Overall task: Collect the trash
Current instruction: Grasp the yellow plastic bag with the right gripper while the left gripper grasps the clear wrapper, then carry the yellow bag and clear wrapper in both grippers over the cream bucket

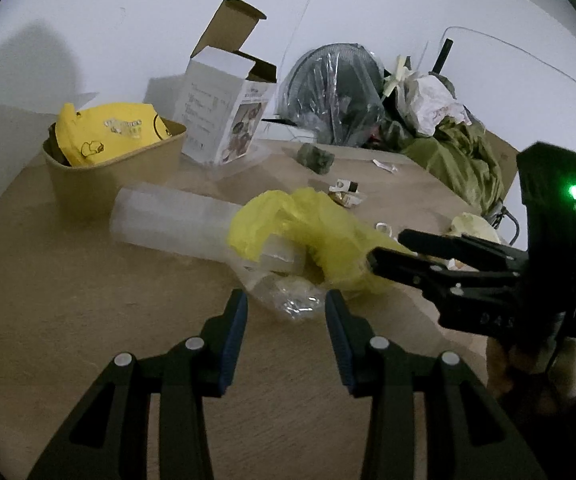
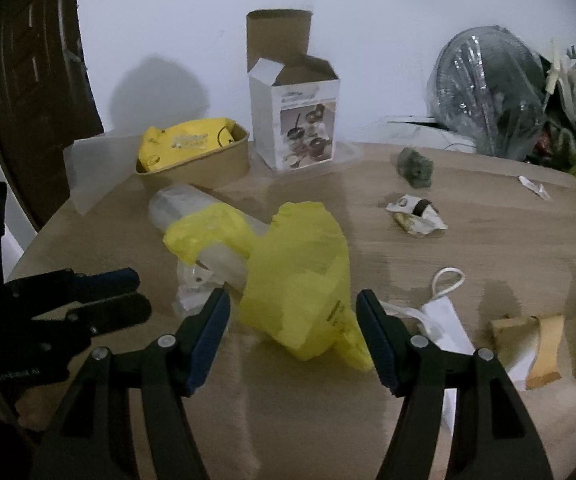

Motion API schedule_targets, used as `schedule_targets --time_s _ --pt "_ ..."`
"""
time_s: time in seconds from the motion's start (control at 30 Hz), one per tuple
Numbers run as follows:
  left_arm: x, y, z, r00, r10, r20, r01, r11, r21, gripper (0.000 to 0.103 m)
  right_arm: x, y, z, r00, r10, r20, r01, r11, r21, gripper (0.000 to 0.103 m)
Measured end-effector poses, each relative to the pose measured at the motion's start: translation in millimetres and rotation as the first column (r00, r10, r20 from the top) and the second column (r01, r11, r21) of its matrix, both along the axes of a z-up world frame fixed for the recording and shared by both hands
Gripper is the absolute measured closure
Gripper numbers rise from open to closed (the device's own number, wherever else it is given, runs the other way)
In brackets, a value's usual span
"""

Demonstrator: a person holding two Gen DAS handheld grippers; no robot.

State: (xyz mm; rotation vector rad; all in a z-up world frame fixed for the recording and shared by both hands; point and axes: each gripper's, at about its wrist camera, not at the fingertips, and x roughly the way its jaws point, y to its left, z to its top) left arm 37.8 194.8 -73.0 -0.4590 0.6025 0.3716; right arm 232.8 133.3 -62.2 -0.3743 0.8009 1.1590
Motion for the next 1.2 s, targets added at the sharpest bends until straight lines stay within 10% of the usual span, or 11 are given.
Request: schedule_targets --time_s 0.13,0.43,0.83,1.2 --pt "-2 1 -2 1.0 0.003 0.0 -0.003 1.0 -0.005 0.063 3 5 -4 1.0 0.004 -0.012 -0.004 1.0 -0.007 0.041" --pt "0 2 -4 1.0 -0.005 -0.003 0.005 1.0 -0.028 0.063 -2 -3 -10 0.999 0.033 -0.015 -0.033 0.999 -0.005 0.088" --pt "29 -26 10 0.994 -0.1 -0.038 0.101 0.995 0.025 0.063 -2 -60 9 1.0 -0.005 0.005 0.005 0.997 0.074 0.089" --pt "73 -33 -16 0.96 -0.128 -0.247 0.152 0.985 0.08 0.062 17 -130 23 0.994 -0.113 0.011 0.109 0.978 0.176 0.09"
